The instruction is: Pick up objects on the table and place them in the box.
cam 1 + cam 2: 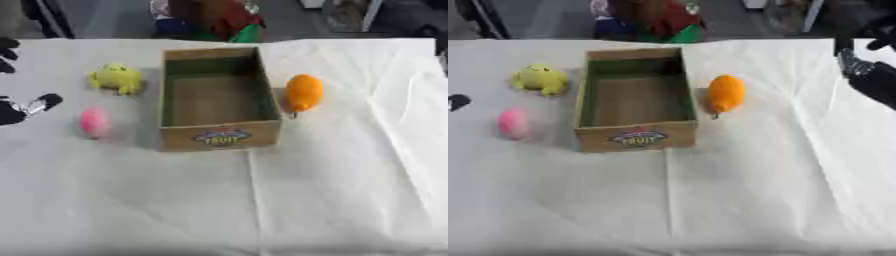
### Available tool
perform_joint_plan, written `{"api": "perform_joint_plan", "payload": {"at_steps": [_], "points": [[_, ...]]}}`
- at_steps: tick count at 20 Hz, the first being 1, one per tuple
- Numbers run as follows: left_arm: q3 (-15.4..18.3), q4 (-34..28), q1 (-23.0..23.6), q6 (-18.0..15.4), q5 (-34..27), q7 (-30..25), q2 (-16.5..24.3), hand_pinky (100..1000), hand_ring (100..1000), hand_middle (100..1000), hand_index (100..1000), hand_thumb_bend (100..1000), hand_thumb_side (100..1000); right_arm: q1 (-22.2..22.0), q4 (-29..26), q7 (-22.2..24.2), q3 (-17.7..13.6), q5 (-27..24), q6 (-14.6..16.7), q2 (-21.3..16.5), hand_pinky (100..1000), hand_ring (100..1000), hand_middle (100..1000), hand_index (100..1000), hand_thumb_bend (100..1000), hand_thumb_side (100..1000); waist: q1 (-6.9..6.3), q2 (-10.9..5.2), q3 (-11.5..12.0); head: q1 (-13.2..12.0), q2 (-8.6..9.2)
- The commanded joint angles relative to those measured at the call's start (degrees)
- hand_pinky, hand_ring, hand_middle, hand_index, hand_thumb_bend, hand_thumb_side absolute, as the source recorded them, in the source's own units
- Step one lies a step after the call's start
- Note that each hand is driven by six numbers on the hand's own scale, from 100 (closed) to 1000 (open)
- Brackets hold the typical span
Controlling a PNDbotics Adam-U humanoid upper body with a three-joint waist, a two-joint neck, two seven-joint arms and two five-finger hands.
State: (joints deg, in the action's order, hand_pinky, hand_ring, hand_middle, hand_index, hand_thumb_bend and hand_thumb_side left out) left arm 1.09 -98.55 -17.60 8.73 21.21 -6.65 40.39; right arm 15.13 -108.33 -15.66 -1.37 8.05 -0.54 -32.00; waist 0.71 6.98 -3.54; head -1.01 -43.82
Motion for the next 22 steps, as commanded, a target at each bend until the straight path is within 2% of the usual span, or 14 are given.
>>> {"api": "perform_joint_plan", "payload": {"at_steps": [1,7,11,14,18,22], "points": [[-2.28,2.67,-3.64,1.6,3.78,-4.88,4.24,705,606,618,768,772,100,0.69,-0.28,0.33,-0.17,-0.21,0.06,-1.04,490,633,680,812,334,100,-0.14,-0.94,-0.23,-0.56,-0.3],[-6.48,10.43,-10.23,2.79,7.77,-11.99,4.49,713,614,618,763,752,100,0.59,-0.22,0.39,-0.12,-0.46,0.03,-0.9,490,631,678,812,333,100,-0.16,-1.09,-0.96,-1.02,-0.3],[-6.81,12.07,-11.27,2.28,8.77,-13.59,4.15,704,615,614,758,762,100,0.58,-0.2,0.37,-0.12,-0.59,0.05,-0.87,489,629,677,812,332,100,-0.16,-1.06,-1.07,-1.14,-0.3],[-9.93,15.52,-13.08,3.13,8.72,-15.75,3.13,707,621,621,763,760,100,0.63,-0.11,0.43,0.0,-0.8,0.01,-0.67,489,629,676,811,331,100,-0.07,-1.01,-1.39,-1.67,-0.3],[-10.91,21.16,-15.35,1.41,9.14,-19.16,1.81,706,622,624,765,760,100,0.43,-0.05,0.29,-0.1,-0.96,0.0,-0.53,489,629,675,812,330,100,0.15,-1.0,-1.29,-1.77,-0.3],[-10.94,23.7,-15.78,-0.25,9.42,-20.28,1.19,707,624,627,766,756,100,0.34,-0.03,0.23,-0.14,-1.04,-0.02,-0.42,489,628,675,812,330,100,0.29,-0.96,-1.27,-1.85,-0.3]]}}
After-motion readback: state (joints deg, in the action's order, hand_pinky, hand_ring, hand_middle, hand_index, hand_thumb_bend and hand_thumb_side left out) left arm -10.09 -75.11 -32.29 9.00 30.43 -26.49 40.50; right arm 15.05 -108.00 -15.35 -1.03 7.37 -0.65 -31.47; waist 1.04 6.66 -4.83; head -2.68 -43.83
